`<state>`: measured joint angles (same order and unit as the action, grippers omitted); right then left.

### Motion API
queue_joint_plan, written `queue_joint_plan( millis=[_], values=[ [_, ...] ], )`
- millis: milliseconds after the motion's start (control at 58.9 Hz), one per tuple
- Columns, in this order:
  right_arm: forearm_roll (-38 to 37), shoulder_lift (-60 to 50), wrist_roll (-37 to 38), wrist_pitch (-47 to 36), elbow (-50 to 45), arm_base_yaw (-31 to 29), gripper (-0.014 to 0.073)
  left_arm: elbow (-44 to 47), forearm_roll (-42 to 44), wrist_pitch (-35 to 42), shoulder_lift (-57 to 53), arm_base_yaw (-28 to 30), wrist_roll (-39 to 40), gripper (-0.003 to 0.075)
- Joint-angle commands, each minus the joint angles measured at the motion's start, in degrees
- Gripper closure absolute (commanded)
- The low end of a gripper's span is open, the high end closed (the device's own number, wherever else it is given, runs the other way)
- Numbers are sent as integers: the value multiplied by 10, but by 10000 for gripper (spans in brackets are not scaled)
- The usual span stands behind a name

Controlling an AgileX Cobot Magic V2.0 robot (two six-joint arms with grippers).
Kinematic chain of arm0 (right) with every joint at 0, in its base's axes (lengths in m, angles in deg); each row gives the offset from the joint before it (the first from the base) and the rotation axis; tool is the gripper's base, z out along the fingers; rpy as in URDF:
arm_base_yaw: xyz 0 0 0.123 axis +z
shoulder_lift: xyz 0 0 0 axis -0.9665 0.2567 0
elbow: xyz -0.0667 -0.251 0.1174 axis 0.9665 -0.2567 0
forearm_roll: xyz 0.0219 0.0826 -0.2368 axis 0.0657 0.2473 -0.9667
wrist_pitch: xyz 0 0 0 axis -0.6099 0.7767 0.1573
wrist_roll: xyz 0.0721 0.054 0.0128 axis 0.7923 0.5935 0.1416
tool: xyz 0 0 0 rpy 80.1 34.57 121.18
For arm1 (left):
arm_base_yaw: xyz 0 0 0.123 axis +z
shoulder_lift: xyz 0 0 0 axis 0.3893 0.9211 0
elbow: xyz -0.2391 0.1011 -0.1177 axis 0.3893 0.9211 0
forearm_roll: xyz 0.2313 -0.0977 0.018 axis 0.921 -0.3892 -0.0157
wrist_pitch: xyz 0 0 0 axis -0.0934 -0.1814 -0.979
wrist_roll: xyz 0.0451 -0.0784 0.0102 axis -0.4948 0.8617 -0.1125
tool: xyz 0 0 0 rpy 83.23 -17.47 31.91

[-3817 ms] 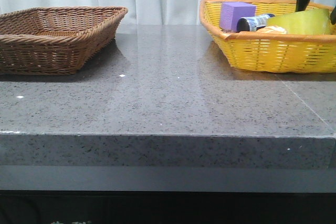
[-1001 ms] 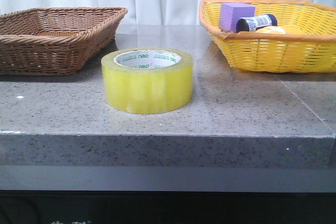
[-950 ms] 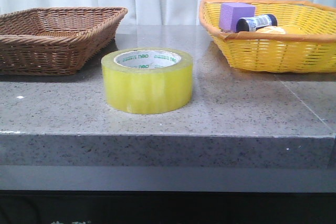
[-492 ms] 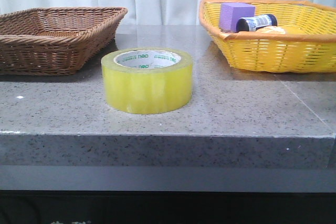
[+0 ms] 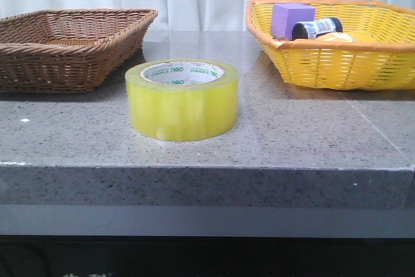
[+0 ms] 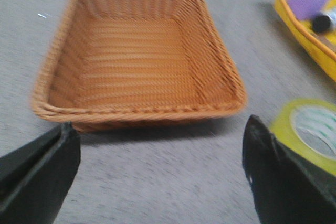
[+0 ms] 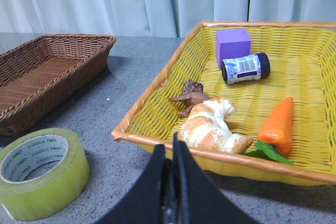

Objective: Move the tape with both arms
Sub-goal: 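Lower the left gripper onto the tape roll rim and close it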

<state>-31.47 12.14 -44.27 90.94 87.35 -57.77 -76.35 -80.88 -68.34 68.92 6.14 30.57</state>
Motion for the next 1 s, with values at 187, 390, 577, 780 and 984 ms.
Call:
queue_joint_plan(
  millis=[187, 390, 577, 780, 984],
  values=[
    [-8, -2, 0, -59, 13, -3, 662, -136, -32, -29, 186, -152, 9, 102],
    [-8, -2, 0, -59, 13, -3, 662, -219, -51, -68, 315, -202, 51, 102],
    [-8, -2, 0, -60, 13, -3, 662, -272, -93, -106, 395, -206, 51, 102],
    [-8, -2, 0, -60, 13, -3, 662, -297, -93, -97, 447, -205, 51, 102],
    [-8, -2, 0, -60, 13, -3, 662, -302, -82, -85, 478, -203, 51, 102]
  ],
)
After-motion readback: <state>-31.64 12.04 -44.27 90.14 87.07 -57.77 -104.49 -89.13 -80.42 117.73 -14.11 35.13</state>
